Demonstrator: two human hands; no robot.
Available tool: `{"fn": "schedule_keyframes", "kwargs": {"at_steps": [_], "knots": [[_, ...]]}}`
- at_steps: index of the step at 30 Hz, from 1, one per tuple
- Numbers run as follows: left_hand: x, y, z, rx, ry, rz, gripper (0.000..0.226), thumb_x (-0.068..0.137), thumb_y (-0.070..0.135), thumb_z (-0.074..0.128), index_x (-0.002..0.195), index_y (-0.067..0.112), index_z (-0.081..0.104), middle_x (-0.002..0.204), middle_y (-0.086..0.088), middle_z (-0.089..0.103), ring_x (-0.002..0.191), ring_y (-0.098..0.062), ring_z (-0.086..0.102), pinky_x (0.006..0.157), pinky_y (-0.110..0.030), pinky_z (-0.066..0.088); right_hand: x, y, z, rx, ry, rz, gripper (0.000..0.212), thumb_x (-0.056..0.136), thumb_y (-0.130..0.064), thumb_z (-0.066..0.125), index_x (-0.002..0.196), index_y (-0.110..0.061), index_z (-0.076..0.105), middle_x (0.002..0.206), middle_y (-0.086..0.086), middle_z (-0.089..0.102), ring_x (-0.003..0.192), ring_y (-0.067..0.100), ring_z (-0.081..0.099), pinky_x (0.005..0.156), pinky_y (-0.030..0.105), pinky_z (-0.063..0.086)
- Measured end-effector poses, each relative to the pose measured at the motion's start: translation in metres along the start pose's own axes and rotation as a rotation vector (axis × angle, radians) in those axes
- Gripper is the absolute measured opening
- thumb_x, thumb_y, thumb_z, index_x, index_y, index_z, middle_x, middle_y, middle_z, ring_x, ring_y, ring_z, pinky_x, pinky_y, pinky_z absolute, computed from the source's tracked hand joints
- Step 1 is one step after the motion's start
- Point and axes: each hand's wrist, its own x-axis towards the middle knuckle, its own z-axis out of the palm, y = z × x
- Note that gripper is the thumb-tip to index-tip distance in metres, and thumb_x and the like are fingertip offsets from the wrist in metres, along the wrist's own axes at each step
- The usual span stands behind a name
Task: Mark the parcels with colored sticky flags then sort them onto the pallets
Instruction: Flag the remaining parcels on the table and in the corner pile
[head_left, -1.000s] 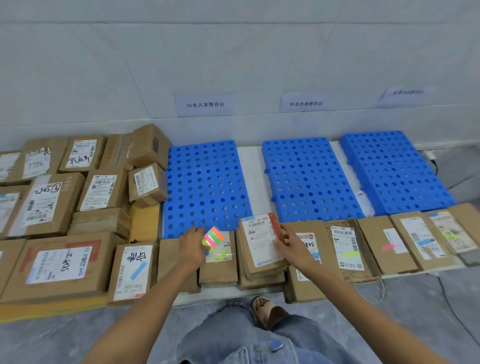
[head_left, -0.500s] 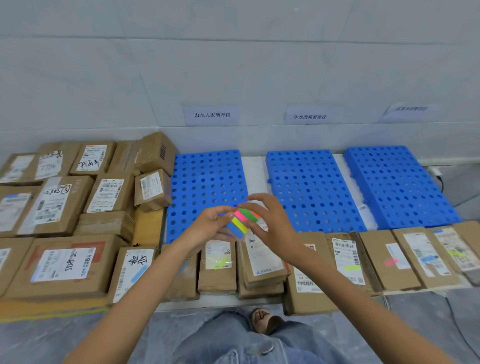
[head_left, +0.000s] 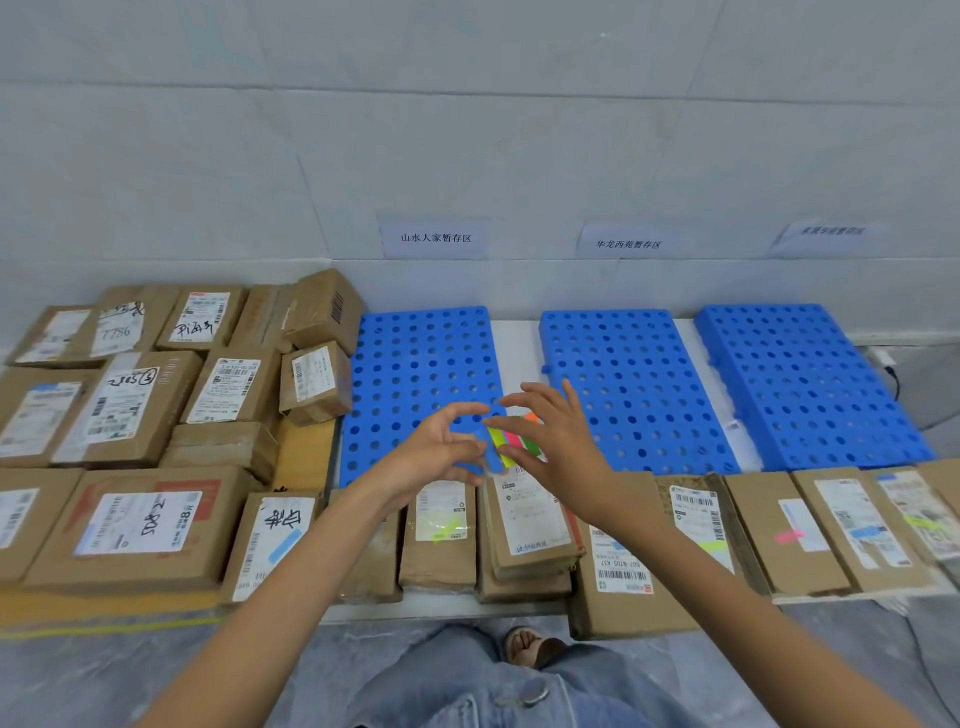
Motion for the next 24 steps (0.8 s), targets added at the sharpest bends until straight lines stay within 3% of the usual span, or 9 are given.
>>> {"fn": "schedule_keyframes", "kwargs": {"at_steps": [4, 7, 11, 14, 16, 20, 24], "knots": [[0.001, -0.002, 0.001, 0.014, -0.006, -0.01, 0.04, 0.091, 0.009, 0.06, 0.126, 0.024, 0.049, 0.091, -0.01, 0.069, 0.08, -0.019, 0.069, 0.068, -0.027, 0.056, -0.001, -0.003, 0.001, 0.068, 0.098, 0.019, 0.016, 0.083, -0.03, 0.063, 0.098, -0.027, 0.059, 0.104, -0.004, 0.058, 0.11, 0.014, 0.047, 0.109, 0.05, 0.027], [0.002, -0.004, 0.002, 0.037, -0.025, -0.02, 0.038, 0.091, 0.009, 0.06, 0.125, 0.024, 0.052, 0.089, -0.008, 0.064, 0.079, -0.016, 0.068, 0.07, -0.027, 0.057, 0.001, -0.005, 0.0, 0.109, 0.089, 0.069, 0.016, 0.076, -0.02, 0.075, 0.085, -0.021, 0.061, 0.091, -0.005, 0.054, 0.094, 0.01, 0.046, 0.094, 0.037, 0.039], [0.0, -0.005, 0.003, 0.042, -0.039, -0.036, 0.032, 0.091, 0.009, 0.059, 0.119, 0.023, 0.057, 0.09, -0.01, 0.067, 0.081, -0.015, 0.069, 0.073, -0.028, 0.058, 0.001, -0.007, -0.002, 0.142, 0.057, 0.065, 0.008, 0.078, -0.015, 0.072, 0.08, -0.017, 0.064, 0.082, -0.005, 0.055, 0.086, 0.008, 0.044, 0.083, 0.022, 0.034], [-0.001, -0.007, 0.003, 0.011, -0.075, -0.061, 0.036, 0.092, 0.008, 0.057, 0.128, 0.013, 0.054, 0.11, -0.021, 0.067, 0.097, -0.026, 0.067, 0.076, -0.029, 0.057, 0.0, -0.009, -0.001, 0.142, 0.04, 0.016, 0.007, 0.08, -0.009, 0.069, 0.084, -0.015, 0.068, 0.078, -0.003, 0.06, 0.083, 0.01, 0.045, 0.078, 0.02, 0.034], [-0.001, -0.008, 0.003, -0.032, -0.071, -0.078, 0.038, 0.092, 0.007, 0.057, 0.13, 0.01, 0.053, 0.116, -0.024, 0.063, 0.097, -0.026, 0.066, 0.075, -0.028, 0.057, -0.001, -0.012, -0.001, 0.14, 0.04, 0.008, 0.013, 0.081, -0.007, 0.066, 0.091, -0.014, 0.069, 0.08, -0.003, 0.062, 0.084, 0.009, 0.046, 0.077, 0.018, 0.034], [-0.001, -0.01, 0.004, -0.079, -0.038, -0.108, 0.038, 0.092, 0.004, 0.056, 0.129, 0.007, 0.051, 0.119, -0.024, 0.062, 0.101, -0.027, 0.064, 0.072, -0.026, 0.057, -0.002, -0.017, -0.003, 0.15, 0.075, 0.073, 0.012, 0.079, -0.004, 0.068, 0.087, -0.014, 0.066, 0.081, -0.003, 0.064, 0.085, 0.008, 0.047, 0.074, 0.026, 0.043], [0.0, -0.011, 0.004, -0.123, -0.036, -0.117, 0.031, 0.092, 0.002, 0.054, 0.122, 0.01, 0.055, 0.108, -0.016, 0.068, 0.092, -0.02, 0.067, 0.073, -0.027, 0.058, -0.001, -0.016, -0.002, 0.114, 0.093, 0.023, 0.011, 0.076, -0.006, 0.073, 0.077, -0.014, 0.065, 0.077, -0.004, 0.062, 0.083, 0.007, 0.046, 0.074, 0.024, 0.037]]}}
